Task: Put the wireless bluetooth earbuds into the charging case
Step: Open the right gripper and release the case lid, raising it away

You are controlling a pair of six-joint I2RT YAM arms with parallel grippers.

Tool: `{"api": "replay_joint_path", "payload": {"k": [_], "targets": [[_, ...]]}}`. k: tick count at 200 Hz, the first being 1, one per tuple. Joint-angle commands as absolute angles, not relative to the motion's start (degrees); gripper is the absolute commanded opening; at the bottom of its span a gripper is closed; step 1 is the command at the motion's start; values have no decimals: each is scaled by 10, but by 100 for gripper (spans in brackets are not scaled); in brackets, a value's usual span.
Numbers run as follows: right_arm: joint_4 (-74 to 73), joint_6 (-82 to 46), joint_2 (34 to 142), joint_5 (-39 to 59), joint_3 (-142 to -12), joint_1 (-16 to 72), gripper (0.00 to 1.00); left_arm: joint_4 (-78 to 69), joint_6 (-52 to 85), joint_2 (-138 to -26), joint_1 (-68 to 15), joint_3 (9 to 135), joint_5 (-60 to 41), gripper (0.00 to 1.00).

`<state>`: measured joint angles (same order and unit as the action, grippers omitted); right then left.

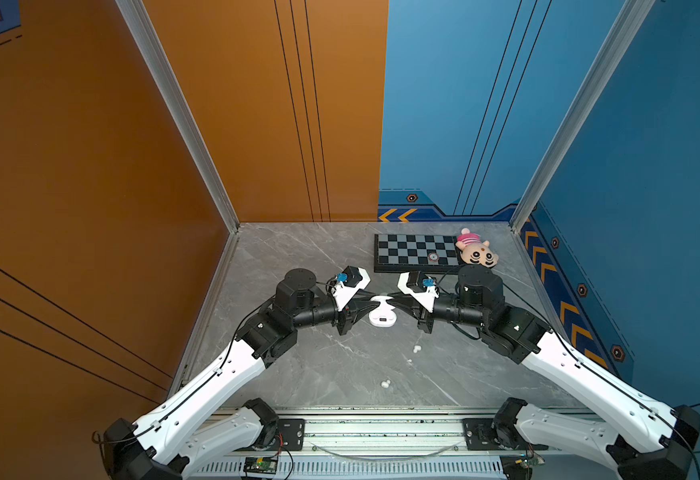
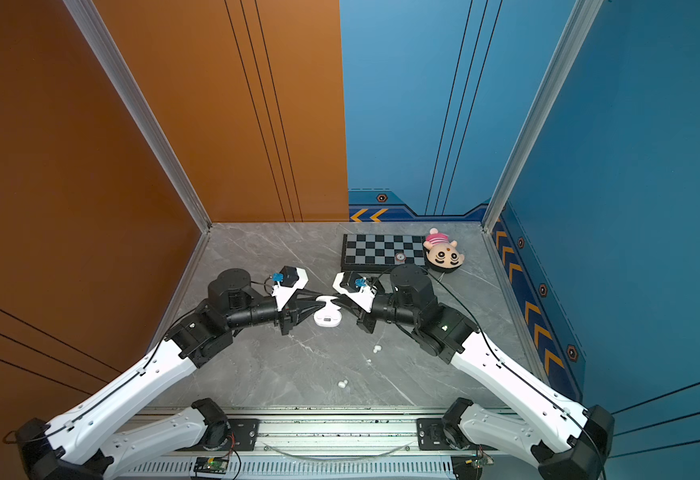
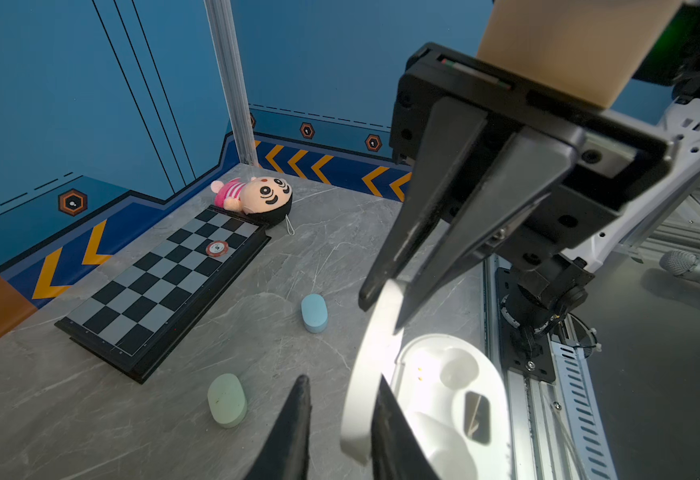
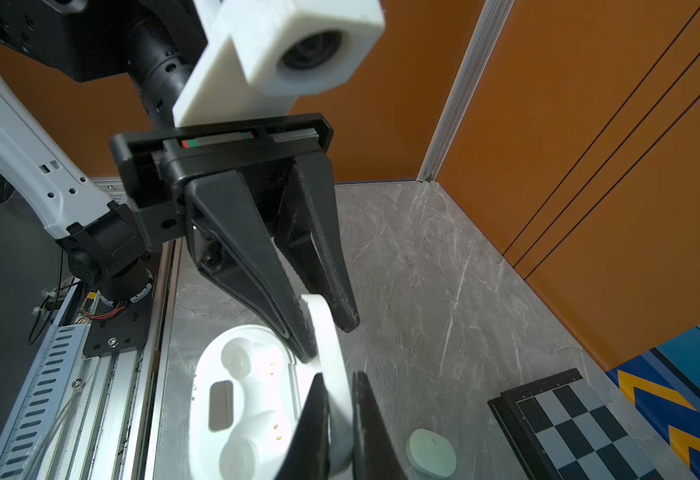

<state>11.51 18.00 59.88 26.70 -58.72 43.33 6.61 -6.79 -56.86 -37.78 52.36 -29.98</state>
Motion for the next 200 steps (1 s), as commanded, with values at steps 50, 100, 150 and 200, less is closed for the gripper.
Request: {"api": "replay_joint_path", "payload": {"k": [50,100,150,200], "targets": [[107,183,596,258,-579,439,2,76,-76,-575,-393,543,-288,15],[109,182,598,258,-580,439,3,76,-75,-573,-395,542,-287,0],[90,145,596,245,-577,435,30,68,-64,-566,-395,533,-265,0],[34,8,556,189,-553,418,55,38,-28,-531,-386,483,-172,0]]}}
